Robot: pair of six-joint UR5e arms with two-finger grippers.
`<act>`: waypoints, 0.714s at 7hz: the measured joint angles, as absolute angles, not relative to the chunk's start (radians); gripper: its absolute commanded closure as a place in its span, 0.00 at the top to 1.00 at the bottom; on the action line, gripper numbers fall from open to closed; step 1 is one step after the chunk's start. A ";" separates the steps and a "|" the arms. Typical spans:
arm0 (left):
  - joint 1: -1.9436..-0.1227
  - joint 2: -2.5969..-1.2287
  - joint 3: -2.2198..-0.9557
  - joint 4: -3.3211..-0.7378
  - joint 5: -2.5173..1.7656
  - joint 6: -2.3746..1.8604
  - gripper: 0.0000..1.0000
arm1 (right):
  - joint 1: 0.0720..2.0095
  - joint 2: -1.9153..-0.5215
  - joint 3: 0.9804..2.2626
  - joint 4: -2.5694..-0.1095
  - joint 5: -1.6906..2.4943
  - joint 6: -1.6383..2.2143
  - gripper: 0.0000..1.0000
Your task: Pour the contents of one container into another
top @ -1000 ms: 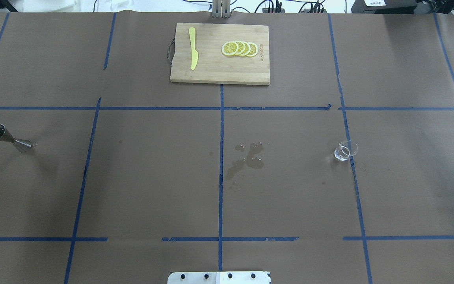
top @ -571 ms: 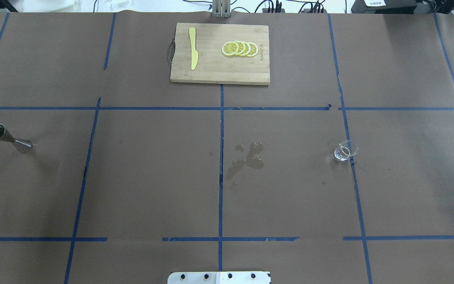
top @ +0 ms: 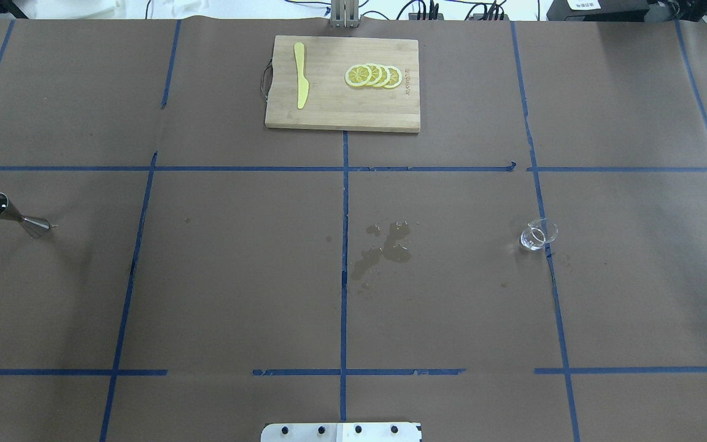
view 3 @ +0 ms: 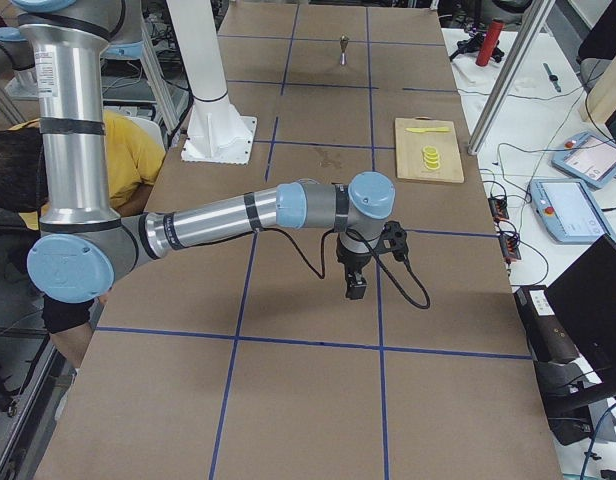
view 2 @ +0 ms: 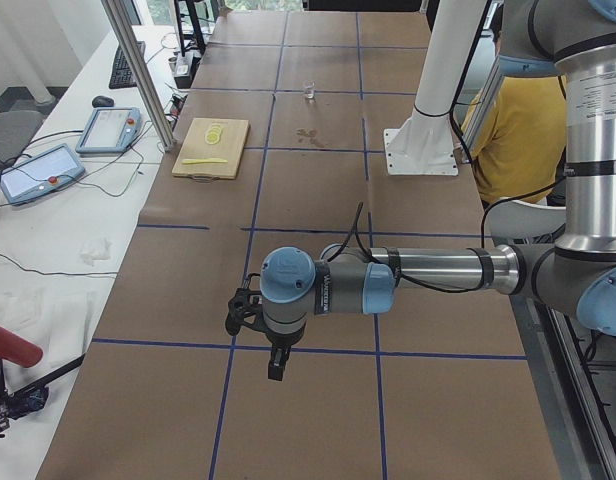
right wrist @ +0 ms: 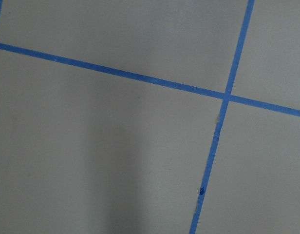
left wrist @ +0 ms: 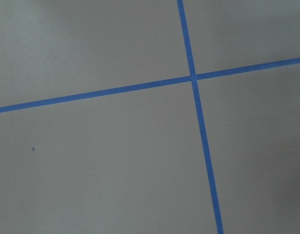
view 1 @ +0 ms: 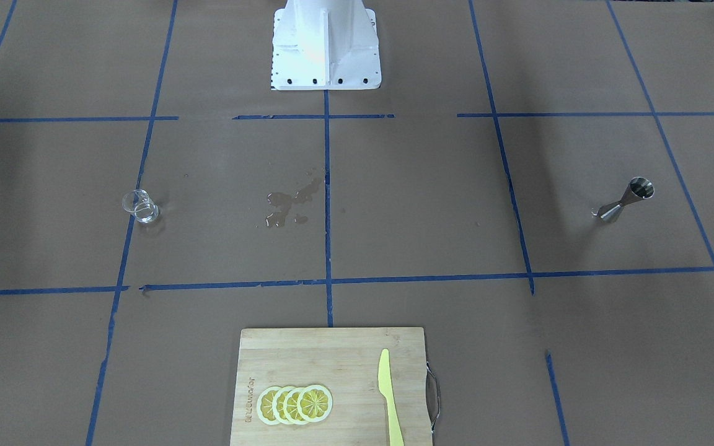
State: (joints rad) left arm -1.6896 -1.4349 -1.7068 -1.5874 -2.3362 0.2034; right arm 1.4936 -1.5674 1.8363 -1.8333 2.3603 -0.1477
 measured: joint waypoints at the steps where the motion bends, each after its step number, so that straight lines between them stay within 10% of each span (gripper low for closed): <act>1: -1.691 -1.430 -1.717 -1.585 -2.341 0.158 1.00 | 1.495 -1.577 1.836 -1.832 2.360 -0.146 1.00; 5: -1.684 -1.425 -1.755 -1.587 -2.344 -0.019 1.00 | 1.496 -1.587 1.834 -1.833 2.362 -0.144 1.00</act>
